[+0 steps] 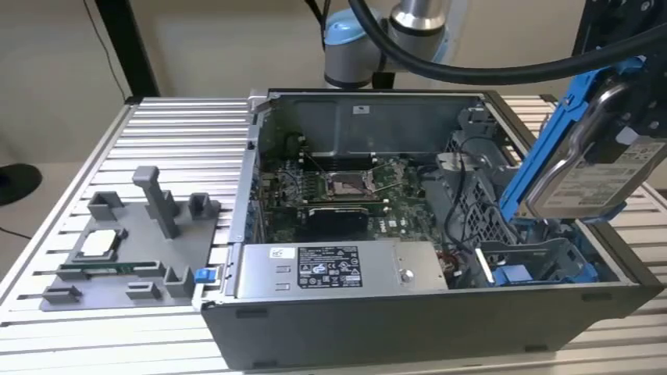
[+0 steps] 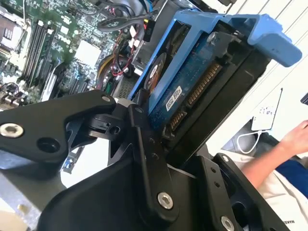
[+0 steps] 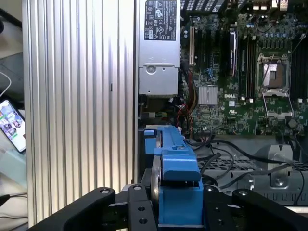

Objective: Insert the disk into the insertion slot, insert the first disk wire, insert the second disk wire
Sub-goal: 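Insert the disk into the insertion slot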

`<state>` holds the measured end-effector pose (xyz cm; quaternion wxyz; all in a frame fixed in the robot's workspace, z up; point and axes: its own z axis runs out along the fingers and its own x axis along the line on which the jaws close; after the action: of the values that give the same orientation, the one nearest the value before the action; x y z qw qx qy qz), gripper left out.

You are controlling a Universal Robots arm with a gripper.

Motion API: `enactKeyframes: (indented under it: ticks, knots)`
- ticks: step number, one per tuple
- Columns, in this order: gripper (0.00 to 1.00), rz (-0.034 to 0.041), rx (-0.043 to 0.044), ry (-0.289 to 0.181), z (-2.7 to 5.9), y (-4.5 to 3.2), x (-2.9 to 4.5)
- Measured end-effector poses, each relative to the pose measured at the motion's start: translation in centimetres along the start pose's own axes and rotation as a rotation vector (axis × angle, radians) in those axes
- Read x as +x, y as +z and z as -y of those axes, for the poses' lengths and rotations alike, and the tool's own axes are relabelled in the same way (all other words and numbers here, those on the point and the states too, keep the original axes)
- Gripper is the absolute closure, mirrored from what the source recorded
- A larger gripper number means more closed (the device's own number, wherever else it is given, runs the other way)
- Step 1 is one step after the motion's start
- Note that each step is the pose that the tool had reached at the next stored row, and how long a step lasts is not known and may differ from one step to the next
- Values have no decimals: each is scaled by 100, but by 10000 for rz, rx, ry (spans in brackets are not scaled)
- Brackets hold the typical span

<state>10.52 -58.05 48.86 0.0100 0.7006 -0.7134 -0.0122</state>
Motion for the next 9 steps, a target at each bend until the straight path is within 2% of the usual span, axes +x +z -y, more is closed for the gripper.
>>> enactKeyframes:
  ticks: [3, 9]
  knots:
    - [100, 7, 0, 0, 3, 30, 24]
    - [100, 26, 0, 72, 26, 135, 52]
